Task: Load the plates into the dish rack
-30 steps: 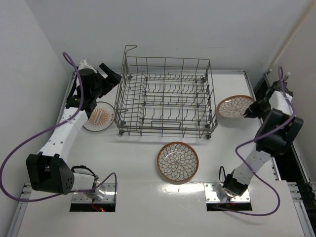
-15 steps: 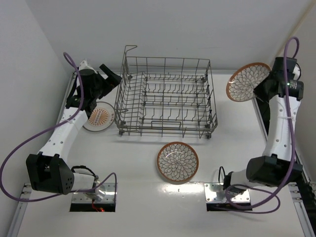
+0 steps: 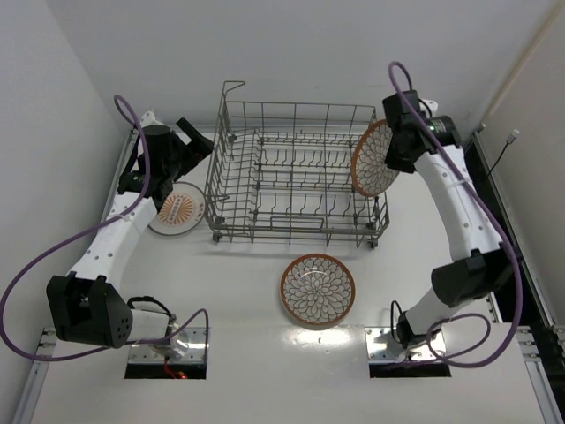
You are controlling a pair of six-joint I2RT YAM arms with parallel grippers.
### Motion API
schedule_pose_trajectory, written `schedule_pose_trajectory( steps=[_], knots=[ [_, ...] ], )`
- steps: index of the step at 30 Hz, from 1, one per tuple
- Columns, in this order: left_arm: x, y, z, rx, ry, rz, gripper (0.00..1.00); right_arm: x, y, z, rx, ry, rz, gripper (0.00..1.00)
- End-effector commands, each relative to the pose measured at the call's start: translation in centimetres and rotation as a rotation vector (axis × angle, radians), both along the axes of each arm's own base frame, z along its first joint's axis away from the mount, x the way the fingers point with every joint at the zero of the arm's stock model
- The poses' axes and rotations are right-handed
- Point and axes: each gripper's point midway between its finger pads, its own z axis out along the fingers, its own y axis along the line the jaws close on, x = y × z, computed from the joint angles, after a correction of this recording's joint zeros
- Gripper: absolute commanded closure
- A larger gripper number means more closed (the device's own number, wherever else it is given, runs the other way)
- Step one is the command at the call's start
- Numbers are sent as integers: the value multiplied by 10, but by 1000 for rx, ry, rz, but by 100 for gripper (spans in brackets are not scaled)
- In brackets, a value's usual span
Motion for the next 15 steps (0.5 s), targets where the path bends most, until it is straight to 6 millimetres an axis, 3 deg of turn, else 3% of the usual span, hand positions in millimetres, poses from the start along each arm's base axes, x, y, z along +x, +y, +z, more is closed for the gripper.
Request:
schedule_pose_trajectory(
  steps=[1, 2, 15],
  knots=[
    [-5, 5, 14, 12, -38, 16, 12, 19, -10, 33, -138, -123, -99, 100],
    [-7, 5, 18, 19, -47, 13, 12, 24, -8, 24, -165, -90, -97, 100],
    [-8, 9, 21, 25, -57, 32, 11, 38, 8, -3, -303, -20, -73, 100]
  ],
)
